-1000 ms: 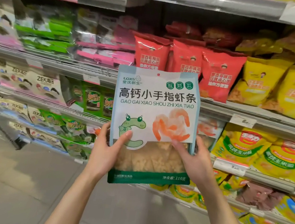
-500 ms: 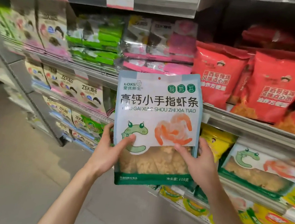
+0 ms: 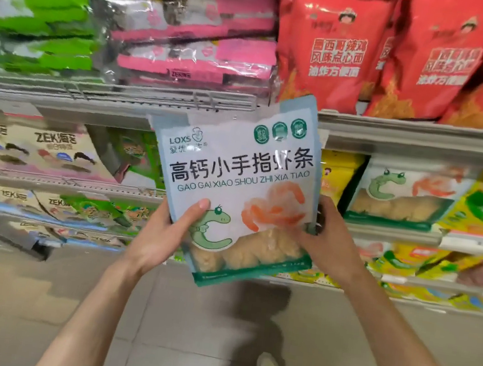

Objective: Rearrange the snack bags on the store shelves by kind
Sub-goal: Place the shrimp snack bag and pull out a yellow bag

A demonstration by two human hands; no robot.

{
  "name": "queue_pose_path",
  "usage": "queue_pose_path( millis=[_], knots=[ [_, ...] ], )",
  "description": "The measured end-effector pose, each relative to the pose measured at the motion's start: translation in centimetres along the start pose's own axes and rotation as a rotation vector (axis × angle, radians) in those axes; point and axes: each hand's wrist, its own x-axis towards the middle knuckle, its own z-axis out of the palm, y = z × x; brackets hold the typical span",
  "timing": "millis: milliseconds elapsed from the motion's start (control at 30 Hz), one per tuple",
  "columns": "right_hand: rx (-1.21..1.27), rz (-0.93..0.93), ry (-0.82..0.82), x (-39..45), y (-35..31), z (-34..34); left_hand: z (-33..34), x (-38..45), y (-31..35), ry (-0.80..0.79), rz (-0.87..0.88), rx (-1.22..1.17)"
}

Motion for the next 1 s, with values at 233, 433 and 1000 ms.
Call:
queue_pose_path(
  millis=[233,433,1000],
  knots=[
    [-0.048,0.14,0.077,-2.3,5.7,-0.5,4.1,2.9,-3.9,-0.211,0.016,0.136],
    [-0.053,0.174,0.063,-0.7,10.4,-1.4,7.4,5.5,-6.6,-0.263,0.042,0.159],
    [-0.415,-0.197,0.207,9.3,9.5,-2.7,7.8,6.3,-12.4,0.046,-0.008,0.095]
  ],
)
